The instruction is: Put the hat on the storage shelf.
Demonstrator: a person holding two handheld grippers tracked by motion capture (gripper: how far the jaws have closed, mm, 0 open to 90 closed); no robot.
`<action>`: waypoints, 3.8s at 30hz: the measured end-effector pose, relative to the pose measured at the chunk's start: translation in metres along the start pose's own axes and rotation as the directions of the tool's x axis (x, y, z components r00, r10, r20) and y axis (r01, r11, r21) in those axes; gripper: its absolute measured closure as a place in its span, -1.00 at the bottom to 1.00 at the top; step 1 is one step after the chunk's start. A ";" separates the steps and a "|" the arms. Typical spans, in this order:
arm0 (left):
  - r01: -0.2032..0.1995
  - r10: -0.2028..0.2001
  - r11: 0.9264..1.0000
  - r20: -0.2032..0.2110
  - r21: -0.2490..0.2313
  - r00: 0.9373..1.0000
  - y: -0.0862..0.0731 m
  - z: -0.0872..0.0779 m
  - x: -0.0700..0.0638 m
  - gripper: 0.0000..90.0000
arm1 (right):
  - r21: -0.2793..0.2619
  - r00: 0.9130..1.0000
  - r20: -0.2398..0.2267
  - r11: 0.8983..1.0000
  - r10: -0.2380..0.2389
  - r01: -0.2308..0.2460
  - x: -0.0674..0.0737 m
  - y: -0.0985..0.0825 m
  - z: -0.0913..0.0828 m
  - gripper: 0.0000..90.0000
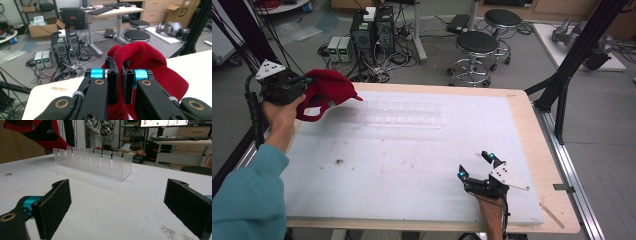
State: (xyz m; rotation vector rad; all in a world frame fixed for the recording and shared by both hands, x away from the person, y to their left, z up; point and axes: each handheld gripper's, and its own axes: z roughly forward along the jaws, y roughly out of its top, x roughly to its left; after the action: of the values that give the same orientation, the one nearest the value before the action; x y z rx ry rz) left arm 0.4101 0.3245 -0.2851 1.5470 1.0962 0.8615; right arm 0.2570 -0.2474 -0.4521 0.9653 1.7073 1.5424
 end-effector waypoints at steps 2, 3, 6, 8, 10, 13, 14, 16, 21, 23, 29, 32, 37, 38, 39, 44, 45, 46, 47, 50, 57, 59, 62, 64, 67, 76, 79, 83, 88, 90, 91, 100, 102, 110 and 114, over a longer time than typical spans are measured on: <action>-0.008 0.008 1.000 0.014 -0.007 1.000 0.005 -0.004 -0.001 0.92 | 0.001 1.000 0.000 1.000 -0.002 0.002 0.000 0.000 0.000 -0.86; -0.016 0.016 1.000 0.023 -0.012 1.000 0.007 -0.006 -0.002 0.92 | 0.001 1.000 0.000 1.000 -0.002 0.002 0.000 0.000 0.000 -0.86; -0.043 0.045 0.999 0.060 -0.032 0.997 0.018 -0.014 -0.005 0.92 | 0.001 1.000 0.001 1.000 -0.003 0.003 0.000 0.000 0.000 -0.86; -0.051 0.053 0.998 0.073 -0.037 0.996 0.022 -0.017 -0.007 0.92 | 0.002 1.000 0.001 1.000 -0.002 0.002 0.000 0.000 0.000 -0.86; -0.070 0.075 0.996 0.097 -0.047 0.992 0.028 -0.022 -0.010 0.92 | 0.000 1.000 0.001 1.000 -0.005 0.005 0.000 0.000 0.000 -0.86; -0.108 0.115 0.993 0.138 -0.055 0.984 0.036 -0.029 -0.015 0.92 | 0.002 1.000 0.001 1.000 -0.005 0.005 0.000 0.000 0.000 -0.86; -0.113 0.121 0.992 0.161 -0.059 0.980 0.038 -0.032 -0.017 0.92 | 0.002 1.000 0.001 1.000 -0.005 0.005 0.000 0.000 0.000 -0.86; -0.116 0.127 0.991 0.198 -0.064 0.972 0.041 -0.035 -0.021 0.92 | 0.001 1.000 0.001 1.000 -0.002 0.002 0.000 0.000 0.000 -0.86; -0.104 0.125 0.991 0.304 -0.087 0.944 0.044 -0.042 -0.033 0.92 | 0.000 1.000 0.001 1.000 0.003 -0.003 0.000 0.000 0.000 -0.86; -0.118 0.144 0.988 0.334 -0.095 0.931 0.045 -0.044 -0.038 0.92 | -0.001 1.000 -0.001 1.000 0.005 -0.005 -0.001 0.000 0.000 -0.86; -0.143 0.172 0.985 0.456 -0.097 0.873 0.043 -0.048 -0.056 0.92 | 0.000 1.000 0.001 1.000 0.007 -0.007 -0.001 0.000 0.000 -0.86; -0.133 0.162 0.987 0.491 -0.094 0.856 0.041 -0.049 -0.063 0.92 | 0.005 1.000 -0.002 1.000 0.006 -0.006 -0.002 0.001 0.001 -0.86; -0.144 0.160 0.987 0.574 -0.074 0.803 0.036 -0.047 -0.080 0.92 | 0.034 1.000 0.003 0.999 0.018 -0.018 -0.001 0.002 0.003 -0.86; -0.144 0.160 0.987 0.574 -0.074 0.803 0.036 -0.047 -0.080 0.92 | 0.034 1.000 0.003 0.999 0.018 -0.018 -0.001 0.002 0.003 -0.86; -0.147 0.160 0.987 0.589 -0.070 0.792 0.034 -0.046 -0.084 0.92 | 0.034 1.000 0.000 0.999 0.012 -0.012 -0.002 0.002 0.004 -0.86; -0.181 0.171 0.982 0.644 -0.052 0.746 0.031 -0.042 -0.100 0.92 | 0.025 0.999 -0.041 0.999 0.030 -0.029 0.000 0.014 0.004 -0.86; -0.197 0.178 0.979 0.662 -0.046 0.728 0.030 -0.040 -0.106 0.92 | 0.026 0.998 -0.049 0.999 0.026 -0.025 0.000 0.018 0.004 -0.86; -0.197 0.178 0.979 0.662 -0.046 0.728 0.030 -0.040 -0.106 0.92 | 0.026 0.998 -0.049 0.999 0.026 -0.025 0.000 0.018 0.004 -0.86; -0.208 0.183 0.977 0.671 -0.044 0.719 0.030 -0.039 -0.108 0.92 | 0.027 0.997 -0.071 0.999 0.026 -0.024 0.001 0.025 0.005 -0.86; -0.208 0.176 0.977 0.701 -0.041 0.691 0.028 -0.037 -0.116 0.92 | 0.032 0.995 -0.097 0.999 0.022 -0.019 0.003 0.036 0.005 -0.86; -0.235 0.186 0.971 0.760 -0.045 0.622 0.023 -0.031 -0.132 0.92 | 0.021 0.988 -0.154 1.000 0.014 -0.011 0.007 0.059 0.010 -0.86; -0.243 0.191 0.969 0.780 -0.051 0.596 0.021 -0.029 -0.136 0.92 | 0.029 0.981 -0.196 1.000 0.003 0.003 0.010 0.071 0.014 -0.86; -0.254 0.199 0.965 0.796 -0.060 0.571 0.020 -0.028 -0.139 0.92 | 0.042 0.972 -0.236 0.999 -0.008 0.018 0.013 0.080 0.018 -0.86; -0.263 0.203 0.963 0.810 -0.062 0.550 0.019 -0.026 -0.142 0.92 | 0.048 0.967 -0.254 0.999 -0.012 0.025 0.015 0.084 0.020 -0.86; -0.275 0.206 0.959 0.829 -0.065 0.520 0.018 -0.026 -0.146 0.92 | 0.064 0.947 -0.321 0.997 -0.017 0.040 0.021 0.095 0.028 -0.86; -0.274 0.193 0.960 0.852 -0.061 0.486 0.019 -0.025 -0.152 0.92 | 0.079 0.882 -0.470 0.994 -0.031 0.077 0.041 0.120 0.049 -0.86; -0.277 0.190 0.959 0.859 -0.059 0.475 0.018 -0.023 -0.157 0.92 | 0.094 0.854 -0.521 0.993 -0.018 0.078 0.046 0.125 0.057 -0.86; -0.282 0.191 0.958 0.863 -0.059 0.468 0.019 -0.022 -0.159 0.92 | 0.127 0.822 -0.569 0.987 -0.007 0.097 0.051 0.128 0.065 -0.86; -0.282 0.191 0.957 0.867 -0.061 0.460 0.019 -0.020 -0.165 0.91 | 0.158 0.773 -0.634 0.971 -0.039 0.178 0.063 0.128 0.082 -0.58; -0.282 0.190 0.957 0.868 -0.061 0.458 0.019 -0.020 -0.166 0.91 | 0.154 0.760 -0.648 0.970 -0.045 0.189 0.066 0.127 0.085 -0.58; -0.286 0.189 0.956 0.872 -0.060 0.450 0.018 -0.019 -0.167 0.91 | 0.155 0.754 -0.655 0.970 -0.042 0.189 0.067 0.127 0.087 -0.57; -0.285 0.188 0.957 0.878 -0.062 0.440 0.018 -0.017 -0.170 0.91 | 0.142 0.704 -0.709 0.968 -0.048 0.209 0.069 0.127 0.091 -0.15; -0.284 0.187 0.957 0.880 -0.062 0.437 0.018 -0.016 -0.171 0.92 | 0.148 0.685 -0.728 0.966 -0.038 0.211 0.070 0.127 0.091 0.06; -0.281 0.180 0.958 0.884 -0.058 0.432 0.018 -0.013 -0.176 0.91 | 0.151 0.648 -0.762 0.967 -0.017 0.204 0.075 0.128 0.093 0.60; -0.281 0.181 0.958 0.887 -0.061 0.424 0.019 -0.013 -0.178 0.92 | 0.153 0.645 -0.764 0.967 -0.014 0.202 0.077 0.129 0.093 0.83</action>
State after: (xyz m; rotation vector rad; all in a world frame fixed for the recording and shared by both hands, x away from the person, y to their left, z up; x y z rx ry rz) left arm 0.3432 0.1592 -0.2637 1.8970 0.1169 0.0367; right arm 0.3077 -0.1274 -0.3333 0.2587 2.5129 1.8368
